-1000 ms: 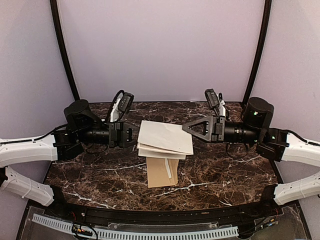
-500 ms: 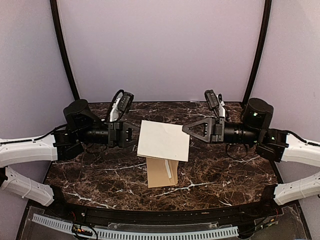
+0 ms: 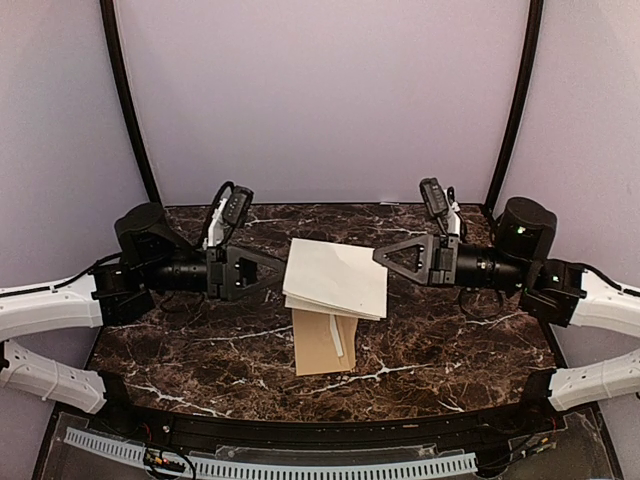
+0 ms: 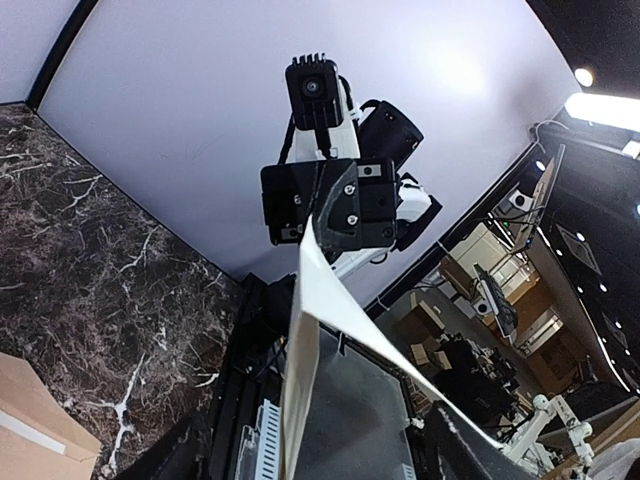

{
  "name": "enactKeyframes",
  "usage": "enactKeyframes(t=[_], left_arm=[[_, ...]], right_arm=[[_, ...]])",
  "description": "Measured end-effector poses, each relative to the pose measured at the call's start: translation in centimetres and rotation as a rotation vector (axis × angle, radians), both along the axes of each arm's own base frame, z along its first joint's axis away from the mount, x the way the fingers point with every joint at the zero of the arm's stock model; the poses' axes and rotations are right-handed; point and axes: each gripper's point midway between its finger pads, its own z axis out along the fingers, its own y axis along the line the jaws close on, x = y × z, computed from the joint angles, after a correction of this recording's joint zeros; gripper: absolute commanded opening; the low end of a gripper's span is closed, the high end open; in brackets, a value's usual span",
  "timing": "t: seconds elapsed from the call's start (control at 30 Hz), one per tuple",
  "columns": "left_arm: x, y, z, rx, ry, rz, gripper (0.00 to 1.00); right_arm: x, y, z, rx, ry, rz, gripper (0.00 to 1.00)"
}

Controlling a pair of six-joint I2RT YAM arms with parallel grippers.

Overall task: Place the letter into the envelope and seal it
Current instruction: Fold the letter.

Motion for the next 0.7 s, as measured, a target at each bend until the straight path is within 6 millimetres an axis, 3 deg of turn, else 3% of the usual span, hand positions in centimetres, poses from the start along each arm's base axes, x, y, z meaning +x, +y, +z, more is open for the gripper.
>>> enactKeyframes(t=[0.17, 0.4, 0.7], left_arm=[[0.0, 1.3, 1.3, -0.007, -0.040, 0.059, 0.81], [1.1, 1.7, 1.5, 0.029, -0.061, 0.119, 0.83], [3.0, -0.6, 1.1, 0.149, -0.090, 0.114, 0.80]], right_arm=[[0.1, -0.2, -0.9, -0.038, -0.001, -0.008, 0.00], [-0.3, -0.1, -1.9, -0.080, 0.000, 0.011, 0.00], [-1.3, 1.3, -3.1, -0.138, 0.006, 0.122, 0.00]])
